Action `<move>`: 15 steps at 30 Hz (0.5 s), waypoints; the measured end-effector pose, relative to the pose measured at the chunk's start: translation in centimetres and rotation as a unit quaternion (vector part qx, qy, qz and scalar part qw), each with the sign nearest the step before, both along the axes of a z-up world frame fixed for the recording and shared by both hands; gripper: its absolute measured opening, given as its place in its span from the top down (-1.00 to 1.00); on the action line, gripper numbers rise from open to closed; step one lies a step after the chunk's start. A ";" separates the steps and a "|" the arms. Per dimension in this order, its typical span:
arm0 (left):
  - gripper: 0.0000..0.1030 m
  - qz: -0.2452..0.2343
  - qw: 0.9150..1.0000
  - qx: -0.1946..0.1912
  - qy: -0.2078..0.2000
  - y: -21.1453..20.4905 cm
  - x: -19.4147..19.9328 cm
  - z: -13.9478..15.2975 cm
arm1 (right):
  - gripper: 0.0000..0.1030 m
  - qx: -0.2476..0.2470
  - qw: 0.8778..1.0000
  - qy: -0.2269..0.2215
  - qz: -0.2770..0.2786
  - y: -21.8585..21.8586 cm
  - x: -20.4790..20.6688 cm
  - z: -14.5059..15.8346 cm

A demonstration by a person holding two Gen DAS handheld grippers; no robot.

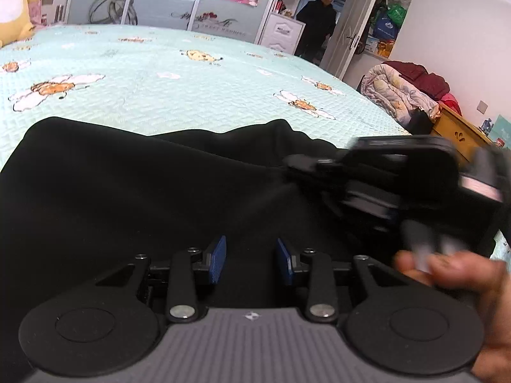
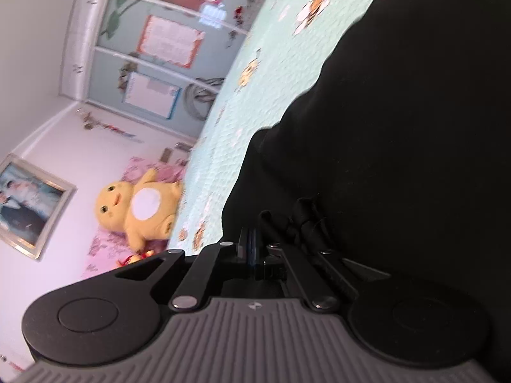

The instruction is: Fold clothes

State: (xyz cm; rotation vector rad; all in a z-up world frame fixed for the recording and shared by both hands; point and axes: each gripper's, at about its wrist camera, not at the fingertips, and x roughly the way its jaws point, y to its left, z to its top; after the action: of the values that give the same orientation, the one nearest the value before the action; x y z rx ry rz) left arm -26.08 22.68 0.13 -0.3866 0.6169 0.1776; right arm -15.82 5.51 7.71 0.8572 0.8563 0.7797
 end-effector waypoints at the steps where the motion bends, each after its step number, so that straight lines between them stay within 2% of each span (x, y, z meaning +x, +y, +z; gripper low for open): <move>1: 0.29 0.002 1.000 -0.005 0.003 0.0 -0.1 0.1 | 0.98 -0.007 1.000 -0.004 -0.008 -0.5 -0.4 0.6; 2: 0.29 0.004 1.000 -0.009 0.004 -0.1 -0.3 0.2 | 0.80 -0.017 1.000 -0.014 -0.017 -1.0 -1.1 1.3; 4: 0.29 0.009 1.000 -0.014 0.005 -0.1 -0.3 0.3 | 0.62 -0.008 0.999 -0.035 -0.011 -2.5 -3.3 2.8; 8: 0.29 0.012 1.000 -0.016 0.008 -0.2 -0.3 0.4 | 0.58 0.012 0.997 -0.059 0.041 -4.3 -7.4 4.2; 10: 0.30 0.014 1.000 -0.017 0.011 -0.1 -0.2 0.4 | 0.57 -0.012 0.997 -0.034 0.067 -4.5 -8.2 2.8; 11: 0.27 0.014 1.000 -0.017 0.012 -0.1 -0.1 0.5 | 0.60 -0.032 0.997 -0.016 0.074 -4.6 -8.3 1.7; 12: 0.27 0.012 1.000 -0.015 0.016 -0.2 0.0 0.6 | 0.87 -0.042 0.996 -0.004 0.073 -5.0 -8.2 0.6; 13: 0.27 0.009 1.000 -0.009 0.020 -0.3 0.1 0.7 | 1.00 -0.034 0.997 -0.002 0.073 -5.7 -8.1 -0.3; 15: 0.27 0.004 1.000 0.001 0.029 -0.5 0.5 0.9 | 1.00 -0.022 0.997 0.000 0.072 -6.9 -7.8 -1.5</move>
State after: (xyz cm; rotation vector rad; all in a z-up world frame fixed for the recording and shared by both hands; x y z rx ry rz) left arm -25.59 22.17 1.04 -0.3827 0.6726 0.1978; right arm -23.64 -1.35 6.23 0.7635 0.9392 0.8831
